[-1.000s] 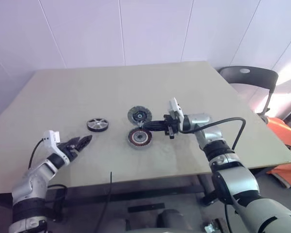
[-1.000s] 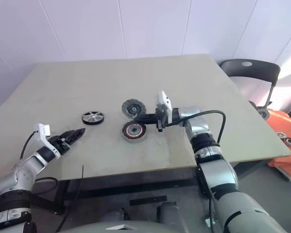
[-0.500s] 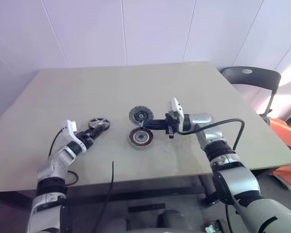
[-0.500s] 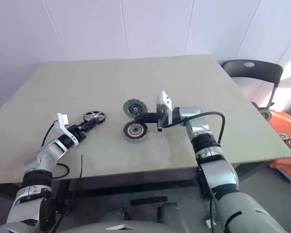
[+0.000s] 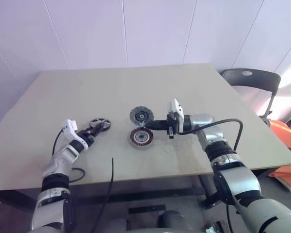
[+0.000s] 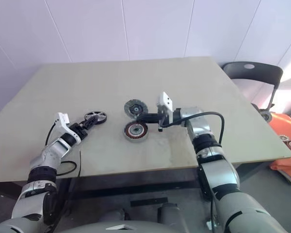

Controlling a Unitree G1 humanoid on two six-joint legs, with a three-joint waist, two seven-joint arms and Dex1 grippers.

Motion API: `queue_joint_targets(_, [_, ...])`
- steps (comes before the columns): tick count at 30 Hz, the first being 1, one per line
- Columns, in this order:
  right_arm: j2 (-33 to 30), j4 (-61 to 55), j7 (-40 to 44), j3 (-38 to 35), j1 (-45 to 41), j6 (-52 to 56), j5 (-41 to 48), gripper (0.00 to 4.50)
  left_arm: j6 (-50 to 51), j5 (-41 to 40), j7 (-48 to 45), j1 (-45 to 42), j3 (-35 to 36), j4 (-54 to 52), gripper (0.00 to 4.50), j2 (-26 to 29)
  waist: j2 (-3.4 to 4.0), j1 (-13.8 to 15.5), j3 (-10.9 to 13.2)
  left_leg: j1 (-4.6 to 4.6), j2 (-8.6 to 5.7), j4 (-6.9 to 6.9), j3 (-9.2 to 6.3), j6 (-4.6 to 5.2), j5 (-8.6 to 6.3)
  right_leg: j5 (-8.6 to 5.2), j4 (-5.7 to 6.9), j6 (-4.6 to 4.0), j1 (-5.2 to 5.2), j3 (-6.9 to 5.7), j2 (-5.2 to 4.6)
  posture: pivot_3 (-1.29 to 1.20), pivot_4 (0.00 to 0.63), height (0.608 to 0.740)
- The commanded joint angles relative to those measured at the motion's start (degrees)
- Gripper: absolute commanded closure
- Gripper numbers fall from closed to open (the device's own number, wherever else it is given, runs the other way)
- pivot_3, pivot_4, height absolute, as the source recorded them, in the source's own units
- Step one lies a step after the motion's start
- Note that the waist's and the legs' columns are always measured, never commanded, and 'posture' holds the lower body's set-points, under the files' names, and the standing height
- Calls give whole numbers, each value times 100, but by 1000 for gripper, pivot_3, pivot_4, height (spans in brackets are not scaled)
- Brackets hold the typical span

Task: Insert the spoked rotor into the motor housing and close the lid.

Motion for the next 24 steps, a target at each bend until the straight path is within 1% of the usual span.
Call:
queue_joint_targets(1, [5, 32, -88, -58, -203, -158, -30, 4500, -67, 46, 68, -67, 76, -34, 1613, 108, -1, 1, 0, -11, 0, 0, 0, 0, 0, 0, -3, 0, -8, 0, -1, 0, 0, 740])
queue_joint_targets(5, [40, 115, -137, -51, -223, -240, -98, 4500, -49, 41, 41, -41, 68, -47, 1613, 127, -1, 3, 0, -35, -2, -3, 0, 0, 0, 1, -6, 2, -31, 0, -4, 0, 0, 740])
queue_joint_targets(18, [75, 316, -177, -66, -304, -344, -152, 4500, 110, -193, -47, 129, 302, -274, 1613, 171, -1, -10, 0, -33, 0, -9, 1, -1, -1, 1, -6, 1, -36, 2, -6, 0, 0, 740])
queue_joint_targets(21, [61, 317, -170, -70, -299, -352, -150, 4500, 126, -205, -30, 121, 332, -287, 2218, 145, 0, -8, 0, -33, 0, -10, 1, -1, -1, 1, -6, 1, -36, 2, -6, 0, 0, 740])
queue_joint_targets(24, [44, 308, -171, -71, -286, -355, -151, 4500, 255, -223, -38, 117, 304, -314, 3202, 132, -2, -6, -1, -37, 0, -10, 1, -1, -1, 1, -7, 1, -38, 2, -7, 0, 0, 740])
